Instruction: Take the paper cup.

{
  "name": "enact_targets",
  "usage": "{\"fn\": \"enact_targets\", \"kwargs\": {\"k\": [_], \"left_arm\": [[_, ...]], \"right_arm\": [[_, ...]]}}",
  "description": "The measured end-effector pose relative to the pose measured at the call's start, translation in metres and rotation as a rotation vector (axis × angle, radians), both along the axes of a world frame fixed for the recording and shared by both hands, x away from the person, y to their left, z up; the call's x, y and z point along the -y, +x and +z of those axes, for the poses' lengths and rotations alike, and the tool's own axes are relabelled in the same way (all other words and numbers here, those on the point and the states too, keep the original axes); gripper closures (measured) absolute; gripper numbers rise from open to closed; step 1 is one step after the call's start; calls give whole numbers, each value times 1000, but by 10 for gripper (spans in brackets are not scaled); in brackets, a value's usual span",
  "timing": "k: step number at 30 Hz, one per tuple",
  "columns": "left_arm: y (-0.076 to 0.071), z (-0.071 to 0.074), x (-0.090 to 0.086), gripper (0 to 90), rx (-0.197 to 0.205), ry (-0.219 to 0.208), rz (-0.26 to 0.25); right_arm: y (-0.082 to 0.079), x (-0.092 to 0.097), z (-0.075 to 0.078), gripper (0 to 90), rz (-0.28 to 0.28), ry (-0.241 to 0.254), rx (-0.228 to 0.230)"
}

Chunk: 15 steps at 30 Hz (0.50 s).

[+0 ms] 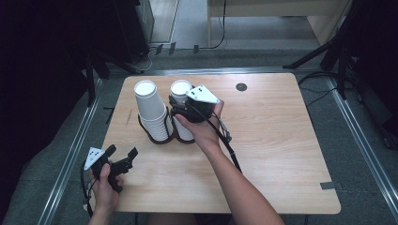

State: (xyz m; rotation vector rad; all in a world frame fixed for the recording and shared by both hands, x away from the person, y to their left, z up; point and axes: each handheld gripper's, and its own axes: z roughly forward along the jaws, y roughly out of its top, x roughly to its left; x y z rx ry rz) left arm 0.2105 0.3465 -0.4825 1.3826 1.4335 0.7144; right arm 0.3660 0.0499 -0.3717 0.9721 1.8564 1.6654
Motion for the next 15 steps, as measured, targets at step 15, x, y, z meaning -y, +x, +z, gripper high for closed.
{"fn": "enact_targets", "kwargs": {"k": [15], "left_arm": [[0, 0, 1, 0, 7, -4, -3]], "right_arm": [[3, 6, 26, 223, 7, 49, 44]]}}
